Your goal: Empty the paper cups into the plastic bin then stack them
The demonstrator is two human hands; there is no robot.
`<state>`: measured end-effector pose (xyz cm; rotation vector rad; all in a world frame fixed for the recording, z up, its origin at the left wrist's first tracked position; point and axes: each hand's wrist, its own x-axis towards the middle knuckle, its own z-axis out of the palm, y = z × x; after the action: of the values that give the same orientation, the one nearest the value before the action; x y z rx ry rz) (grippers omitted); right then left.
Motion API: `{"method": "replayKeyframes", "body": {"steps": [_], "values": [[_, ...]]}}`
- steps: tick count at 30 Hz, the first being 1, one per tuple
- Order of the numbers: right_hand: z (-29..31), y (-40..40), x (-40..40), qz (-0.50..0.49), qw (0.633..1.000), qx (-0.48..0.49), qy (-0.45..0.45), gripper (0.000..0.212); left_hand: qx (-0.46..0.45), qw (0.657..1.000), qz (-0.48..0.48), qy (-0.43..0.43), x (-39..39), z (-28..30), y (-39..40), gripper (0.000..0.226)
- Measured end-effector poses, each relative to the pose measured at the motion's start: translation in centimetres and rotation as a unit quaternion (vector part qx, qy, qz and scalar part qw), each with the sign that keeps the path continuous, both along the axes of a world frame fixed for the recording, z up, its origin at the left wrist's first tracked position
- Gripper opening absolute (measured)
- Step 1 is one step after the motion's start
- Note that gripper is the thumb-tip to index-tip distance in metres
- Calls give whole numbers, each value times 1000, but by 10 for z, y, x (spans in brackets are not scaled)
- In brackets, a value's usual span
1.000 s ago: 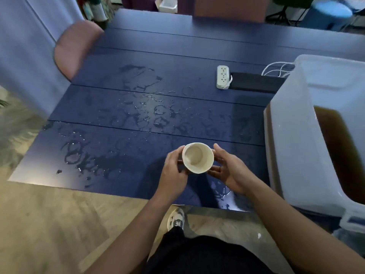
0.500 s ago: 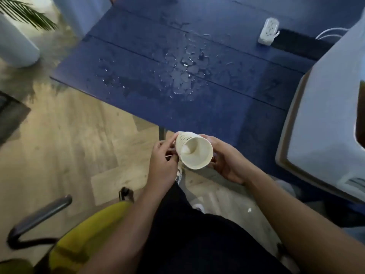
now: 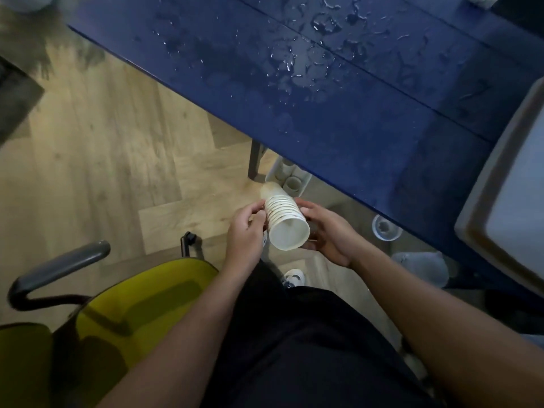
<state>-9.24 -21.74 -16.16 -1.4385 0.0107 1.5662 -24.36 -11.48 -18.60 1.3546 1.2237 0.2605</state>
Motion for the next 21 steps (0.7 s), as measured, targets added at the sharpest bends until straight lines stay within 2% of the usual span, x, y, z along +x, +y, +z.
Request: {"method": "replayKeyframes", "body": {"steps": [3, 7, 13, 21], "values": [[-34, 10, -1, -34, 999, -35, 15, 34, -32, 999, 8, -8, 16, -35, 11, 29], [-88, 20, 0, -86, 993, -64, 48, 36, -26, 999, -16, 27, 35, -92, 21, 29], [-165, 34, 7, -143, 982, -112, 46, 38, -67, 997, -16, 36, 63, -158, 34, 30], [-228, 65, 38, -225, 962, -146, 51, 33, -134, 991, -3, 24, 100, -216, 57, 26]]}}
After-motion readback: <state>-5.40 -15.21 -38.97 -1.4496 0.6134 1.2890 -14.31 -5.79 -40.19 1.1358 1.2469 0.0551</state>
